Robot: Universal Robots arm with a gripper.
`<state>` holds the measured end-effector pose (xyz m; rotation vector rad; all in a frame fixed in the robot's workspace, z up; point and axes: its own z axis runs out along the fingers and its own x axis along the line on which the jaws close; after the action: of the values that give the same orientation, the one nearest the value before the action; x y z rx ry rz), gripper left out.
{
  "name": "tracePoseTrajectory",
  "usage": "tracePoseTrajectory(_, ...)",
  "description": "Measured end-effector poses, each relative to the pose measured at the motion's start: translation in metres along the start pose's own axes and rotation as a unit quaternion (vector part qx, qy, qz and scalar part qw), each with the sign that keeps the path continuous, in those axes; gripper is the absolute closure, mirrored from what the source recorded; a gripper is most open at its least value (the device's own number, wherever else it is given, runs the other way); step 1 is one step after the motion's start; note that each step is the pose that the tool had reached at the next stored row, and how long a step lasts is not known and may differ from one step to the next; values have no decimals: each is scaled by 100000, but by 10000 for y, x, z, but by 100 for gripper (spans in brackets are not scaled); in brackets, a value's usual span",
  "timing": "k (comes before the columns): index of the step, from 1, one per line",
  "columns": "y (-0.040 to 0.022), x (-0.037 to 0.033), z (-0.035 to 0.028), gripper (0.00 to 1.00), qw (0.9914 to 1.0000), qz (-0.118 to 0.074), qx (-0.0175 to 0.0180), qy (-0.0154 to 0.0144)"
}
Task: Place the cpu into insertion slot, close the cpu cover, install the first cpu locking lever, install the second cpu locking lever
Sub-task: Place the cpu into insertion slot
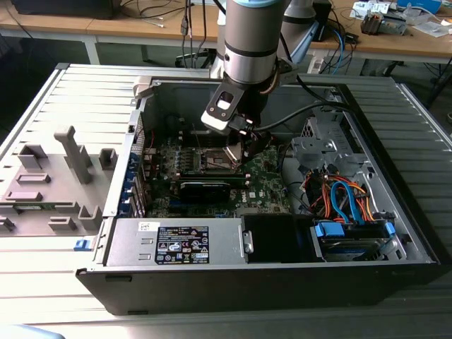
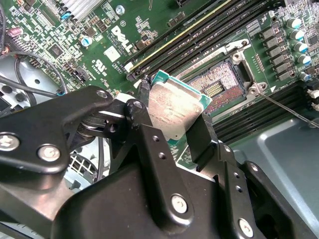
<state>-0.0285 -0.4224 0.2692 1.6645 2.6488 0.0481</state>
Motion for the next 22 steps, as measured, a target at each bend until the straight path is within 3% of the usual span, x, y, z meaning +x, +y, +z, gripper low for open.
tracePoseTrajectory(22, 0, 0, 0, 45, 99998, 703, 0, -25)
